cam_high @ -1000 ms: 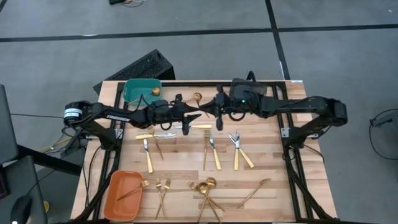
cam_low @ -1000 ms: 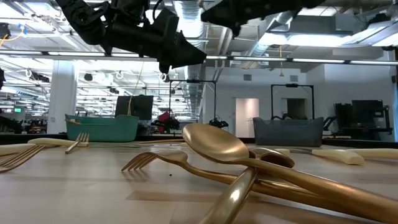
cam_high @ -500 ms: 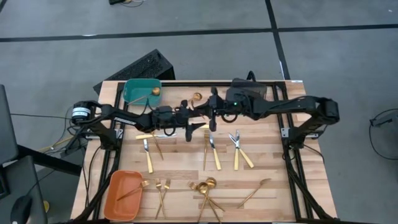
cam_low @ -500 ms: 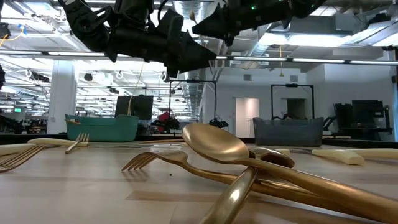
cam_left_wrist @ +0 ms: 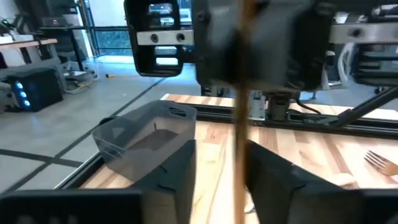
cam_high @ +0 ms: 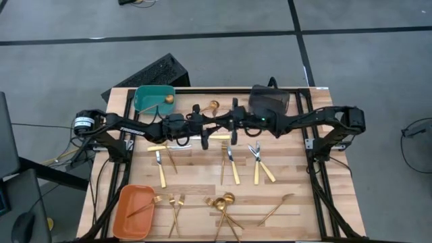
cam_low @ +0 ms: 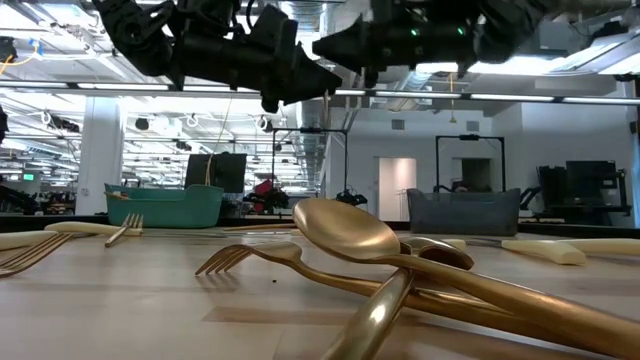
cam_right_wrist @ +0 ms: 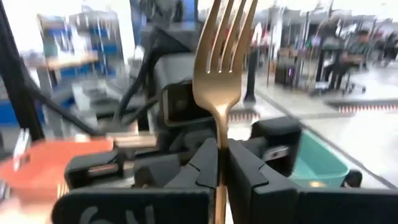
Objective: Sort silverware by color (type)
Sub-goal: Put the fork into the orange bin from the black bin
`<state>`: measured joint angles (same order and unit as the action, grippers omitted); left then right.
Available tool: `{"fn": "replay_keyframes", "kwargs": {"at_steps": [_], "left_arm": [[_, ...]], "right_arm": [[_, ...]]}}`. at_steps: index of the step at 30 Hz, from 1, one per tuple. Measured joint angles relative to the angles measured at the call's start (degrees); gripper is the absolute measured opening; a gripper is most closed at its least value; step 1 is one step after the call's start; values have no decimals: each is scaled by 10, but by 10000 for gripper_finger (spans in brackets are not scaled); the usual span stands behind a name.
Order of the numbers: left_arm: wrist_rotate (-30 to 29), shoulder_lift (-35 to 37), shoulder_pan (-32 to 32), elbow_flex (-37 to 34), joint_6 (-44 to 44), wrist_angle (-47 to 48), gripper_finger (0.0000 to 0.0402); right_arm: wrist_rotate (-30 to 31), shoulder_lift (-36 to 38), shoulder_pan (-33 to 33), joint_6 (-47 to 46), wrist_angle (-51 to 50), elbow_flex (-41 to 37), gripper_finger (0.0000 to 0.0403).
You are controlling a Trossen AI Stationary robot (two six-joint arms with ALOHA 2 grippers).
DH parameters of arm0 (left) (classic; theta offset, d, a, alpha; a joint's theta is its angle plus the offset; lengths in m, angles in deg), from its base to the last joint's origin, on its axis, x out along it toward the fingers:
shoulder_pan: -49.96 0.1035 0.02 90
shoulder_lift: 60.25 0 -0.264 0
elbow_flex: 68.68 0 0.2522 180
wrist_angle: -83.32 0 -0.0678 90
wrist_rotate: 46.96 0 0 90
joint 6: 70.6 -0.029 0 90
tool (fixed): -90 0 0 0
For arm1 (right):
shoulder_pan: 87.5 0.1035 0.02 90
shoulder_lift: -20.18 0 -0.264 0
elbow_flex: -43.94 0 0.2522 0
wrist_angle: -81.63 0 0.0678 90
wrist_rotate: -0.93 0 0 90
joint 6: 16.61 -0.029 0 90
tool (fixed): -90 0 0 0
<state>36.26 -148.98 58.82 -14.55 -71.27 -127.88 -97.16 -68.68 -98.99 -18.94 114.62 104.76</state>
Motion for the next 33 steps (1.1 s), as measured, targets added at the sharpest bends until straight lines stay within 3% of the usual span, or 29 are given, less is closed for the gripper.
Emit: {"fn": "replay_keyframes", "kwargs": {"at_steps": [3,8,14,19,25,29,33], "left_arm": [[0,0,0,0,-4,-3,69],[14,0,0,-1,-26,-29,10],[24,0,-7,-1,8,-29,5],[3,48,-53,0,56,111,2],[-146,181,-210,0,152,396,1],[-245,266,-340,14,373,586,1],[-352,276,-486,14,573,692,0]], "right_arm": [[-10,1,-11,-29,64,-41,35],[-21,-4,-7,-34,83,-57,36],[-24,-4,4,-43,86,-57,85],[-29,13,21,-55,85,-61,142],[5,69,52,-80,81,-80,175],[38,102,80,-88,-3,-83,174],[113,102,130,-84,-32,-82,167]]}}
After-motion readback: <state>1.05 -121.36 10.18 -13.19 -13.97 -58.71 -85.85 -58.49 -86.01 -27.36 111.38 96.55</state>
